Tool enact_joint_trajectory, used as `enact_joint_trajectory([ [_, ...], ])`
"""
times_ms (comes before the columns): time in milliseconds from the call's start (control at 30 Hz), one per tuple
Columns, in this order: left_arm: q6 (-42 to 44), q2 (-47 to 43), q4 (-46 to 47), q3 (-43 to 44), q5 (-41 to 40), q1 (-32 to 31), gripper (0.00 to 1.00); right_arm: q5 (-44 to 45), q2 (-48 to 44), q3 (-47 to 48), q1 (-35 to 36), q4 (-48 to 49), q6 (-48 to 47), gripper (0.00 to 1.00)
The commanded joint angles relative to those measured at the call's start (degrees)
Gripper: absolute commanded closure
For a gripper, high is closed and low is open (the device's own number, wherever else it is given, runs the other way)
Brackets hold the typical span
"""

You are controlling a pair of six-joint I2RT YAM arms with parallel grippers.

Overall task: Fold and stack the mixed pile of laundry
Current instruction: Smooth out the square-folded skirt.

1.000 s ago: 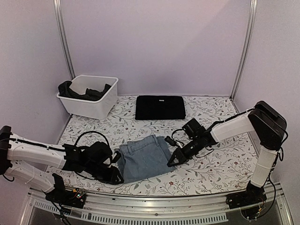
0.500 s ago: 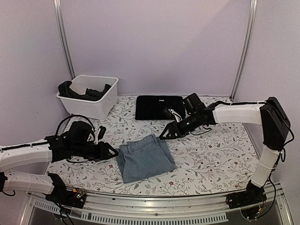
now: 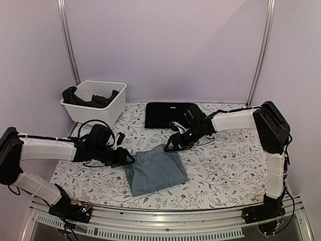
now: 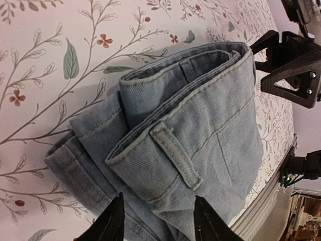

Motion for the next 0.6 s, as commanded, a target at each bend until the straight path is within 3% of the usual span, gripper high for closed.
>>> enact_joint_trajectory([
  [0, 2.8, 5.7, 3.7, 4.1, 1.0, 0.7, 0.55, -1.6, 1.3, 2.2, -0.1, 0.8, 0.5, 0.27],
  [233, 2.2, 9.7, -0.4, 9.2, -0.2, 0.8, 0.56, -2.2, 1.5, 3.3, -0.2, -0.3, 0.6, 0.14],
  [567, -1.3, 7.3, -2.2, 6.1, -1.9, 0.6, 0.46, -4.1, 2.1, 4.8, 0.2, -1.5, -0.4, 0.05],
])
